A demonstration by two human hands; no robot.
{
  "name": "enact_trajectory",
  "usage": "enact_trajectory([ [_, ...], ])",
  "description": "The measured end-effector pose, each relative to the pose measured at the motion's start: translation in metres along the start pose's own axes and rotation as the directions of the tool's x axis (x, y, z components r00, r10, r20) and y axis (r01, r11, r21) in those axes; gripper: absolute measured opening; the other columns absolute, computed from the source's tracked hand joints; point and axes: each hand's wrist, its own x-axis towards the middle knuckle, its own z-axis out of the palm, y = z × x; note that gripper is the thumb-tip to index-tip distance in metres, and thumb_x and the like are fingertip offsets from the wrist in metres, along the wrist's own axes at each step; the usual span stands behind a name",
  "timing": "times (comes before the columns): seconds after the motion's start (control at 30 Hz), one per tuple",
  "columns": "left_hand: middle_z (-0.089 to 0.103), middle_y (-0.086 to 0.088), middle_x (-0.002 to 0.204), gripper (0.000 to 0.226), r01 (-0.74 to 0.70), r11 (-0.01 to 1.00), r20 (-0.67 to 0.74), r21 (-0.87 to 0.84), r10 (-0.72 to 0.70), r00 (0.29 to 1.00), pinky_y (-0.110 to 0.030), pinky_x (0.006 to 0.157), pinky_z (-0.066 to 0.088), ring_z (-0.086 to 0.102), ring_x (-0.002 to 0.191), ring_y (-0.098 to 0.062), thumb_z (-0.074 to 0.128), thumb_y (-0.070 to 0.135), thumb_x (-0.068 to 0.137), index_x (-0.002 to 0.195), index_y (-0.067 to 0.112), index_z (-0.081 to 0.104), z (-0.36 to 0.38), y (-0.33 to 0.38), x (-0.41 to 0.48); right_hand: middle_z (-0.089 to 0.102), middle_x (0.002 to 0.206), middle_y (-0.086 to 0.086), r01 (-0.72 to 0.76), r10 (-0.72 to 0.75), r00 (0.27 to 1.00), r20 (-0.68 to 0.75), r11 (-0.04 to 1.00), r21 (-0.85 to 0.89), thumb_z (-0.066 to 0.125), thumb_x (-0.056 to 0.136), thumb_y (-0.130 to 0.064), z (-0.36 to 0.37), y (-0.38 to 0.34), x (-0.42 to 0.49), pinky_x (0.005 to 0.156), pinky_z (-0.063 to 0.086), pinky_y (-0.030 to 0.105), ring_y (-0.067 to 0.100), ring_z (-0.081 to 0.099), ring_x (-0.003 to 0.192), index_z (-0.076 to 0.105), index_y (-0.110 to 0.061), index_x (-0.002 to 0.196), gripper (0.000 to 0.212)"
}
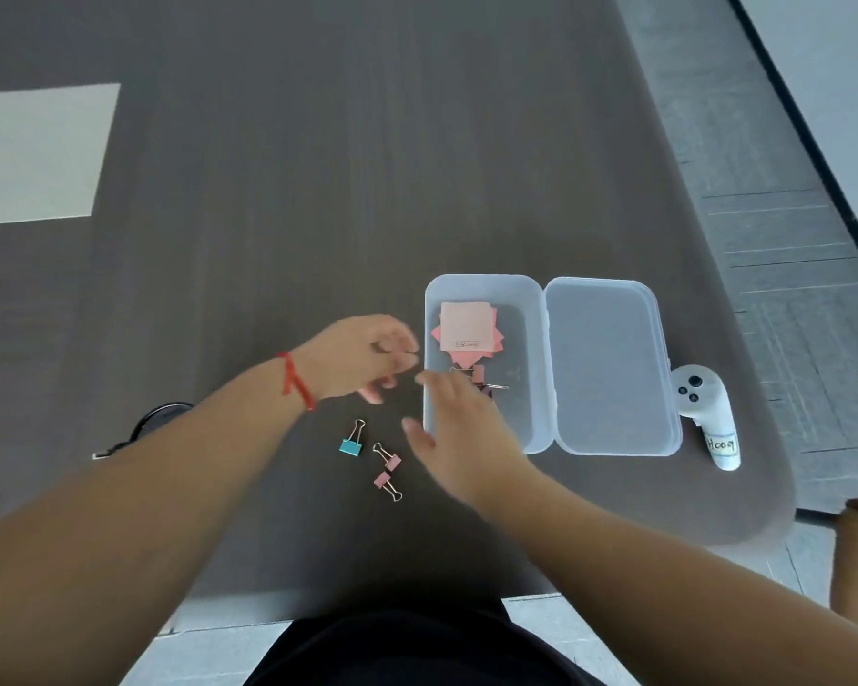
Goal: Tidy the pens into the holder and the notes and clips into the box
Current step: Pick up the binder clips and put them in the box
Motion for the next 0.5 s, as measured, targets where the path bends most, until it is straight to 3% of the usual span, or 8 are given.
enact_trajectory([
  [0.07, 0.059, -0.002, 0.095, 0.021, 0.007, 1.0, -0.062, -0.024, -0.009, 0.998, -0.024, 0.056, 0.056, 0.06, 0.062, -0.019, 0.066, 0.015, 0.085, 0.104, 0.021, 0.06, -0.011, -0.005, -0.034, 0.052, 0.124, 0.008, 0.05, -0.044, 0.98, 0.195, 0.998, -0.027, 0.054, 0.094, -0.034, 0.024, -0.014, -0.008, 0.089, 0.051, 0.042, 0.029, 0.06, 0.106, 0.037, -0.019, 0.135, 0.047],
  [0.17, 0.052, -0.005, 0.115, 0.045, 0.138, 0.948, 0.025, 0.287, -0.151, 0.988, -0.023, 0.077, 0.047, 0.061, 0.083, -0.018, 0.072, 0.023, 0.078, 0.12, 0.028, 0.055, 0.011, -0.062, -0.047, 0.047, 0.128, 0.014, 0.095, 0.007, 0.91, 0.415, 0.97, -0.224, 0.062, 0.09, -0.024, 0.07, -0.014, -0.008, 0.088, 0.055, 0.043, 0.031, 0.06, 0.107, 0.031, -0.018, 0.141, 0.06],
  [0.27, 0.045, -0.003, 0.117, 0.057, 0.071, 0.929, 0.031, 0.362, -0.088, 0.996, -0.03, 0.092, 0.044, 0.049, 0.109, -0.022, 0.075, 0.028, 0.075, 0.126, 0.029, 0.051, 0.048, -0.079, -0.055, 0.035, 0.139, 0.025, 0.077, 0.08, 0.915, 0.395, 0.928, -0.365, 0.062, 0.088, -0.012, 0.101, -0.011, -0.004, 0.087, 0.054, 0.041, 0.035, 0.056, 0.109, 0.028, -0.011, 0.144, 0.065],
  [0.4, 0.045, -0.004, 0.118, 0.04, 0.04, 0.924, -0.083, 0.38, -0.009, 0.997, -0.032, 0.091, 0.044, 0.044, 0.111, -0.024, 0.066, 0.027, 0.084, 0.122, 0.023, 0.054, 0.071, -0.089, -0.049, 0.043, 0.124, 0.019, 0.068, 0.067, 0.941, 0.332, 0.923, -0.379, 0.051, 0.092, -0.01, 0.111, -0.017, 0.006, 0.082, 0.053, 0.037, 0.03, 0.057, 0.102, 0.04, -0.006, 0.133, 0.042],
  [0.5, 0.049, -0.004, 0.113, 0.026, 0.011, 0.896, -0.1, 0.443, 0.037, 0.994, -0.032, 0.084, 0.045, 0.047, 0.109, -0.025, 0.057, 0.02, 0.09, 0.116, 0.021, 0.054, 0.074, -0.092, -0.045, 0.048, 0.121, 0.018, 0.106, 0.043, 0.932, 0.36, 0.917, -0.384, 0.048, 0.095, -0.01, 0.115, -0.015, 0.009, 0.084, 0.053, 0.038, 0.03, 0.058, 0.103, 0.042, -0.005, 0.131, 0.037],
])
